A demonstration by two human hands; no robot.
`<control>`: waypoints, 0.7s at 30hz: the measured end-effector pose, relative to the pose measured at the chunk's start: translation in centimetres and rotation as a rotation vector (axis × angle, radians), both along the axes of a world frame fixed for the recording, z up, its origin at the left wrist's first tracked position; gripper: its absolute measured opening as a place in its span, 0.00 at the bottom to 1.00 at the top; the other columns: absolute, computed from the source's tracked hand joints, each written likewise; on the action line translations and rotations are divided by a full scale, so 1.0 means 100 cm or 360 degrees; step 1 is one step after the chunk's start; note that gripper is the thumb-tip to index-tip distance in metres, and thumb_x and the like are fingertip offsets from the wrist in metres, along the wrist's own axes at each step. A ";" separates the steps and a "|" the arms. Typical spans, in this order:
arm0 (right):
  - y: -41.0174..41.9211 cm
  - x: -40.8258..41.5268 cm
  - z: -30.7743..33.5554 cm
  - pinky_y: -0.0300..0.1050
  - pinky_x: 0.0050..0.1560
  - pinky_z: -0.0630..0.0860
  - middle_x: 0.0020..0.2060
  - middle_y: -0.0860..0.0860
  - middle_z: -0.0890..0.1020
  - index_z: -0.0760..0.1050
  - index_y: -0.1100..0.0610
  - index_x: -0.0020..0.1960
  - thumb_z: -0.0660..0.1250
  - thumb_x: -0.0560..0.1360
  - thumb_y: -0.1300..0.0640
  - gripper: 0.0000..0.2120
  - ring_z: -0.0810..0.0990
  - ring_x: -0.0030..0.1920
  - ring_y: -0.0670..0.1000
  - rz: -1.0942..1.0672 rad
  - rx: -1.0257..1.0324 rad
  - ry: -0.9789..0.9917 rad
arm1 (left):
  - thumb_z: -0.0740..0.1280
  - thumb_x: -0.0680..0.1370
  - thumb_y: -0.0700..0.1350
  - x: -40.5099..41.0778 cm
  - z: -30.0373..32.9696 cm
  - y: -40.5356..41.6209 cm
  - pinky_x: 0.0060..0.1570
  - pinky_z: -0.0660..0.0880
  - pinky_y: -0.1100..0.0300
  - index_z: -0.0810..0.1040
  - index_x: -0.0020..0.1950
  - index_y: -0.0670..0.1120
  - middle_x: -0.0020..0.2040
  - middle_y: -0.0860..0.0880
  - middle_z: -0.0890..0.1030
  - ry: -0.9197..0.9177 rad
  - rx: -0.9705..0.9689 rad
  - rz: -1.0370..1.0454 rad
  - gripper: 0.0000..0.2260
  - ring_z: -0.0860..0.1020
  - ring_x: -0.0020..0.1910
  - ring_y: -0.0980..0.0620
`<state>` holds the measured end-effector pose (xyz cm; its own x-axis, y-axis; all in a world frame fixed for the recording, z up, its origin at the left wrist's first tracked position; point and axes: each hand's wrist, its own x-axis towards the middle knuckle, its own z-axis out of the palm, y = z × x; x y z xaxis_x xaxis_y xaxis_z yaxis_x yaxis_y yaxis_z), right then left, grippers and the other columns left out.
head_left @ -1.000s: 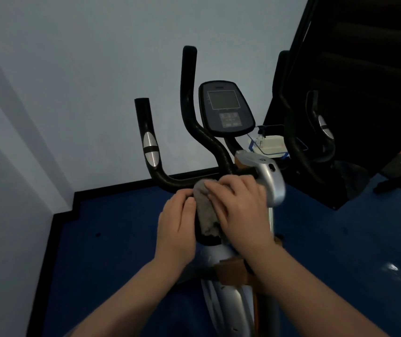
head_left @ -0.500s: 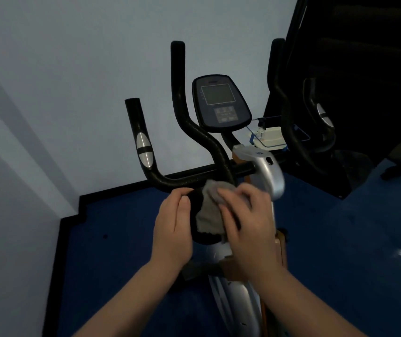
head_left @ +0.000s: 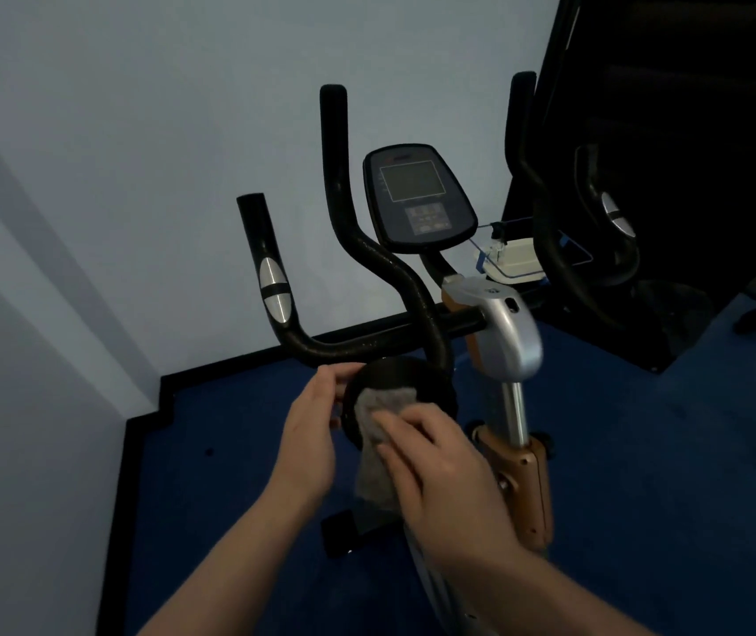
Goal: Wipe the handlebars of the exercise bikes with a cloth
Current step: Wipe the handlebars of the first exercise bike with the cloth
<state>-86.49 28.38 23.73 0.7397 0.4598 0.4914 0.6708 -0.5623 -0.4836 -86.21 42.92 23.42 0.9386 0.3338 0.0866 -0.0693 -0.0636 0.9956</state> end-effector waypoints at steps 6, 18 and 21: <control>-0.008 0.049 0.034 0.42 0.44 0.74 0.50 0.49 0.77 0.79 0.52 0.59 0.65 0.76 0.55 0.13 0.73 0.50 0.49 -0.0245 0.0098 -0.0136 | 0.63 0.79 0.45 0.021 0.016 -0.015 0.51 0.73 0.60 0.79 0.50 0.54 0.48 0.54 0.79 0.0000 0.0560 0.0226 0.06 0.76 0.52 0.55; -0.025 0.097 0.006 0.36 0.50 0.75 0.49 0.47 0.75 0.80 0.51 0.56 0.71 0.73 0.61 0.13 0.75 0.50 0.43 -0.0160 0.0452 0.0194 | 0.64 0.78 0.41 0.046 0.031 -0.012 0.69 0.62 0.55 0.77 0.62 0.47 0.61 0.50 0.78 0.0053 0.1562 0.0274 0.13 0.72 0.61 0.52; -0.012 0.109 -0.001 0.47 0.43 0.78 0.47 0.52 0.76 0.81 0.54 0.56 0.71 0.71 0.60 0.14 0.76 0.47 0.49 -0.0121 0.0160 -0.0035 | 0.61 0.79 0.43 0.046 0.031 -0.009 0.65 0.68 0.54 0.77 0.61 0.49 0.58 0.52 0.78 0.0075 0.1393 0.0282 0.13 0.73 0.59 0.54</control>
<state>-75.57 27.15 23.66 0.7590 0.3504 0.5487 0.6392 -0.5611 -0.5259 -81.58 41.99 26.56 0.8887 0.3067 0.3409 0.0535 -0.8077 0.5871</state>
